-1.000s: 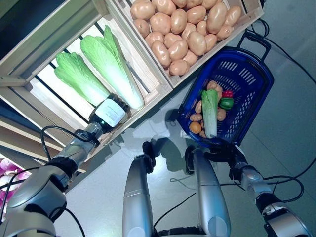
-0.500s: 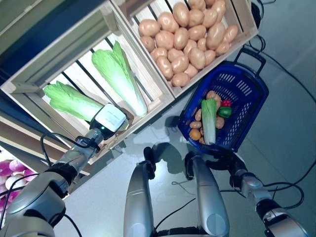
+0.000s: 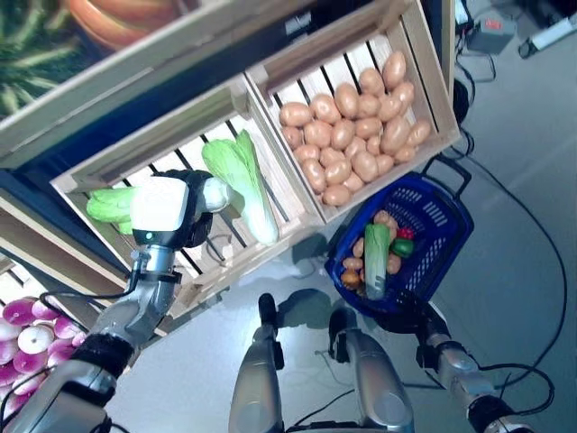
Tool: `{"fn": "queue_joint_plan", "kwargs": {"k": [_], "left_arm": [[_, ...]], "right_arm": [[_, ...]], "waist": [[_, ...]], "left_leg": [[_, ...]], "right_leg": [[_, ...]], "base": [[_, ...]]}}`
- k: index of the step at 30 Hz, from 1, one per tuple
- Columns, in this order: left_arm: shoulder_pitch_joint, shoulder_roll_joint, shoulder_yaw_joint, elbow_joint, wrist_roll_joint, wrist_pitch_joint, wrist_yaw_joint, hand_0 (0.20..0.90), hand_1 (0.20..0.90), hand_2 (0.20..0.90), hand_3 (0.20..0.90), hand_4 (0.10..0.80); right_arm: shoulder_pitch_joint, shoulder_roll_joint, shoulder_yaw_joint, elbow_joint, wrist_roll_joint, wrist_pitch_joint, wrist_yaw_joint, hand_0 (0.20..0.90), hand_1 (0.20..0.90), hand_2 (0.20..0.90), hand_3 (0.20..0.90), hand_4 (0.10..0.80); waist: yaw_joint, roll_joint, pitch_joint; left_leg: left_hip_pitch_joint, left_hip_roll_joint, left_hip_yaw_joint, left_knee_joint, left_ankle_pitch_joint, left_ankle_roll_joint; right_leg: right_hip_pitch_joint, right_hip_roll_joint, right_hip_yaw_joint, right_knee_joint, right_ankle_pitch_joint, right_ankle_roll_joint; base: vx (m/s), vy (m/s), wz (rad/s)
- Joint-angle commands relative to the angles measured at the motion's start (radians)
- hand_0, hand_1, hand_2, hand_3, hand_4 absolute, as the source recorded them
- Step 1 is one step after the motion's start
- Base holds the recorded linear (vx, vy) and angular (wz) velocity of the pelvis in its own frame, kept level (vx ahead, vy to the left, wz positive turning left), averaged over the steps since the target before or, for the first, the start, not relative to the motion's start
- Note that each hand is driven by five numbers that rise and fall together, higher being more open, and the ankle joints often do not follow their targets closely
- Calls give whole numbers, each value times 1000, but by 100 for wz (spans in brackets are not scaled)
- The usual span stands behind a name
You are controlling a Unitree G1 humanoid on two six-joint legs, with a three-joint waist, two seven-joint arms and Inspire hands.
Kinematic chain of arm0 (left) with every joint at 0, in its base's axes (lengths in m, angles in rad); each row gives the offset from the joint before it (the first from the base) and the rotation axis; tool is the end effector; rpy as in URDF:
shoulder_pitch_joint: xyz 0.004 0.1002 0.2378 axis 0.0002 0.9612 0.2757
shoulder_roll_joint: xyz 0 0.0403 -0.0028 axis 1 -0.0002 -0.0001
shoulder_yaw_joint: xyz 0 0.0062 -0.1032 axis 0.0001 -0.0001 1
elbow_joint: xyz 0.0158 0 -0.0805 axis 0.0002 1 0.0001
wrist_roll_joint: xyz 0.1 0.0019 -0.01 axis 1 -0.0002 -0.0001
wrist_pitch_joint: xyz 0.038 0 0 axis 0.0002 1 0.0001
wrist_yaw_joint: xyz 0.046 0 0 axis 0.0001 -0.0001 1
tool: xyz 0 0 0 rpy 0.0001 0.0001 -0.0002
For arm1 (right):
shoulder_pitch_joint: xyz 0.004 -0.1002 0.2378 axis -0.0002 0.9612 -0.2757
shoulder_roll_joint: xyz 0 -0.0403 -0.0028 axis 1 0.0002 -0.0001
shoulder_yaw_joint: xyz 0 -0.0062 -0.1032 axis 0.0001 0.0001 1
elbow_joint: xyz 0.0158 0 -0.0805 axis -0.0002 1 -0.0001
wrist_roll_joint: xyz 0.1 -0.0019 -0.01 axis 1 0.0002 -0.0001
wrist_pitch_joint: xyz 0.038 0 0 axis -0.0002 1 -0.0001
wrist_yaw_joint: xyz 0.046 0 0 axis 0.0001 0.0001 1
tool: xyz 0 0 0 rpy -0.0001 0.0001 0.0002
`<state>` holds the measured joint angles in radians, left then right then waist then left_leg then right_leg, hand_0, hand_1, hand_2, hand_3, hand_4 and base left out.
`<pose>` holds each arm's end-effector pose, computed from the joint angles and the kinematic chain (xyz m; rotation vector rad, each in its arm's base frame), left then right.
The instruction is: Put vegetables into the basket
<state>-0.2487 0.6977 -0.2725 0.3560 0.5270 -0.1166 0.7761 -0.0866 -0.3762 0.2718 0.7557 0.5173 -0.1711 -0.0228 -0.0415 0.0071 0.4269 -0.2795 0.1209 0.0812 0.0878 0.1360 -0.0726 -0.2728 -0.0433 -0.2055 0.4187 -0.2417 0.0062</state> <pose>0.2422 0.2543 0.0628 1.2016 -0.4331 0.4337 0.1749 -0.2255 -0.0520 0.0129 0.5350 -0.0901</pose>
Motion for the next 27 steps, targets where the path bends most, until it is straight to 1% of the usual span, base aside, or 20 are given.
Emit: {"fn": "queue_joint_plan", "kwargs": {"k": [1, 2, 3, 4, 5, 6, 7, 9, 10, 11, 14, 16, 18, 20, 22, 23, 25, 27], "left_arm": [[79, -61, 112, -84, -239, -172, -8, 300, 300, 300, 300, 400], [122, -106, 146, -136, -351, -240, -80, 300, 300, 300, 300, 400], [127, -111, 151, -144, -358, -242, -88, 300, 300, 300, 300, 400], [152, -133, 170, -174, -424, -274, -136, 300, 300, 300, 300, 400], [177, -161, 180, -210, -498, -301, -208, 300, 300, 300, 300, 400], [201, -185, 185, -244, -590, -318, -306, 300, 300, 300, 300, 400], [213, -196, 181, -261, -623, -321, -333, 300, 300, 300, 300, 400], [225, -214, 168, -285, -750, -332, -437, 300, 300, 300, 300, 400], [232, -223, 160, -303, -786, -336, -480, 300, 300, 300, 300, 400], [241, -230, 146, -316, -851, -341, -556, 300, 300, 300, 300, 400], [247, -231, 128, -334, -828, -334, -577, 300, 300, 300, 300, 400], [239, -221, 118, -342, -872, -300, -601, 300, 300, 300, 300, 400], [234, -215, 114, -340, -894, -288, -627, 300, 300, 300, 300, 400], [241, -211, 112, -354, -937, -254, -682, 300, 300, 300, 300, 400], [243, -209, 104, -362, -941, -243, -696, 300, 300, 300, 300, 400], [242, -205, 97, -374, -942, -233, -729, 300, 300, 300, 300, 400], [240, -198, 84, -379, -940, -228, -746, 300, 300, 300, 300, 400], [235, -187, 75, -392, -953, -204, -766, 300, 300, 300, 300, 400]], "right_arm": [[85, 21, -41, -68, 5, -70, -46, 900, 900, 900, 900, 800], [111, 40, -64, -109, -10, -69, -57, 900, 900, 900, 900, 800], [114, 41, -65, -114, -11, -65, -59, 900, 900, 900, 900, 800], [129, 48, -72, -139, -11, -63, -70, 900, 900, 900, 900, 800], [146, 59, -83, -165, -13, -66, -73, 900, 900, 900, 900, 800], [163, 64, -94, -195, -9, -69, -71, 900, 900, 900, 900, 800], [172, 65, -98, -215, -9, -72, -75, 900, 900, 900, 900, 800], [183, 69, -107, -262, 3, -71, -64, 900, 900, 900, 900, 800], [189, 70, -112, -292, 8, -69, -55, 900, 900, 900, 900, 800], [202, 72, -118, -327, 20, -75, -32, 900, 900, 900, 900, 800], [216, 68, -123, -384, 11, -78, -13, 900, 900, 900, 900, 800], [224, 48, -123, -459, 32, -82, -4, 900, 900, 900, 900, 800], [230, 41, -127, -498, 35, -109, 11, 900, 900, 900, 900, 800], [235, 15, -144, -588, 35, -108, 56, 900, 900, 900, 900, 800], [237, 1, -144, -624, 29, -103, 84, 900, 900, 900, 900, 800], [232, -19, -142, -654, 28, -100, 129, 900, 900, 900, 900, 800], [223, -37, -135, -676, 25, -91, 145, 900, 900, 900, 900, 800], [206, -65, -129, -710, 55, -43, 187, 900, 900, 900, 900, 800]], "waist": [[35, -33, -192], [40, -43, -211], [41, -44, -214], [46, -49, -223], [50, -56, -238], [53, -62, -249], [55, -65, -256], [55, -70, -271], [53, -72, -278], [48, -73, -284], [41, -74, -293], [35, -73, -302], [29, -74, -307], [21, -72, -315], [18, -71, -319], [15, -71, -323], [15, -71, -327], [16, -71, -333]], "left_leg": [[54, -34, -5, -36, -78, -6], [92, -33, -6, -64, -78, -8], [93, -33, -7, -66, -76, -8], [106, -35, -9, -69, -80, -8], [123, -34, -11, -77, -83, -7], [142, -34, -11, -83, -87, -6], [154, -33, -10, -92, -87, -5], [174, -33, -7, -106, -89, -2], [184, -32, -4, -107, -94, 1], [197, -32, 4, -103, -102, 6], [214, -35, 8, -95, -114, 13], [235, -38, 11, -100, -123, 21], [249, -41, 18, -103, -131, 27], [270, -46, 31, -105, -143, 37], [278, -48, 37, -104, -149, 40], [287, -52, 42, -103, -157, 44], [293, -54, 48, -103, -161, 44], [306, -57, 51, -112, -163, 47]], "right_leg": [[124, -12, 14, -321, 189, 37], [168, -11, 9, -357, 195, 42], [170, -10, 8, -362, 199, 42], [188, -10, 6, -375, 203, 44], [206, -11, 1, -391, 210, 47], [223, -12, -5, -403, 217, 51], [234, -13, -7, -412, 222, 53], [251, -14, -10, -424, 228, 57], [257, -14, -11, -424, 226, 58], [264, -16, -8, -418, 224, 60], [272, -18, 2, -411, 221, 65], [282, -21, 9, -410, 219, 70], [289, -21, 17, -411, 216, 72], [297, -26, 28, -409, 217, 81], [300, -30, 32, -412, 219, 85], [304, -33, 37, -417, 221, 89], [307, -35, 39, -420, 223, 92], [314, -36, 43, -422, 224, 96]], "base": [[166, -79, 18], [171, -80, 23], [149, -57, 36], [104, -35, 34], [150, -45, 44], [131, -37, 31], [106, -19, 21], [76, -6, 12], [79, 8, 10], [72, 12, 2], [46, 14, -6], [49, 18, -10], [43, 17, -11], [44, 24, -14], [22, 19, -10], [14, 15, -11], [16, 11, -11], [11, 2, -3]]}}
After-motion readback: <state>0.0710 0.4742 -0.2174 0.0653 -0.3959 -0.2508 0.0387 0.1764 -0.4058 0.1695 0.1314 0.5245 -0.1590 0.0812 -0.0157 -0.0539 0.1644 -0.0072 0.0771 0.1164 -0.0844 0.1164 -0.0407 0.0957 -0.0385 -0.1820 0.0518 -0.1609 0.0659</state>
